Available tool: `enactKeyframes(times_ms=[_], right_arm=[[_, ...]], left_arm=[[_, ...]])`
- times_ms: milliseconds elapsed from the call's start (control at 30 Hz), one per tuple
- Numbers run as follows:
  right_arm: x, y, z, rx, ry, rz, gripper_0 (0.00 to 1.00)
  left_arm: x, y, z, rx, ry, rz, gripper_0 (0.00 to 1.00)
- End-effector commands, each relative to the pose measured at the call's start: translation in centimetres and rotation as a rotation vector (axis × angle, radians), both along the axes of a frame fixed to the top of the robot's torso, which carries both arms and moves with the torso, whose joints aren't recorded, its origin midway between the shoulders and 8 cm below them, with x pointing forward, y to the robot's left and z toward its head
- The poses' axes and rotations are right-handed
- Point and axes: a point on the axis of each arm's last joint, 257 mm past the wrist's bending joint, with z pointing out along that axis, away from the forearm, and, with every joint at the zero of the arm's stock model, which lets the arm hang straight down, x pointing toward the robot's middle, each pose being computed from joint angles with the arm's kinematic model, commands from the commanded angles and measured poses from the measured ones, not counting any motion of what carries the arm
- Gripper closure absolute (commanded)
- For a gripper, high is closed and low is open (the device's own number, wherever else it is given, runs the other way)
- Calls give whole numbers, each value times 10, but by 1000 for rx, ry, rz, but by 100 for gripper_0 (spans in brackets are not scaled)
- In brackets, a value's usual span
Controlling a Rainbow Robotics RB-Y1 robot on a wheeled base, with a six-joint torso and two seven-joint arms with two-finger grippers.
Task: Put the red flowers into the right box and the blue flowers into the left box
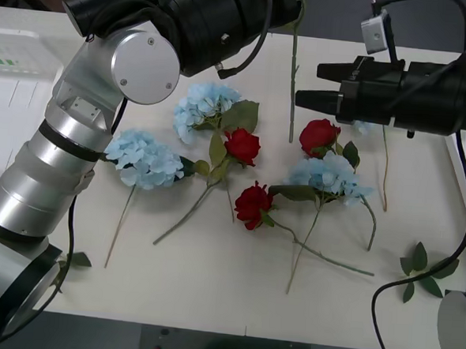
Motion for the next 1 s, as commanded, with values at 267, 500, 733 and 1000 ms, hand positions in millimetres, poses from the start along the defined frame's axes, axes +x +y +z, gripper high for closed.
enactKeyframes(times_ms=[267,500,733,1000], right_arm=[[8,40,19,21,-31,-5,36],[4,41,17,24,-5,5,100],[1,42,21,47,5,18,100],[0,39,24,54,7,21,100]], left_arm=[[-6,-1,30,-52,-21,-13,100],[-6,-1,30,-52,-21,-13,100],[-6,-1,30,-52,-21,-13,100],[-6,-1,30,-52,-21,-13,100]])
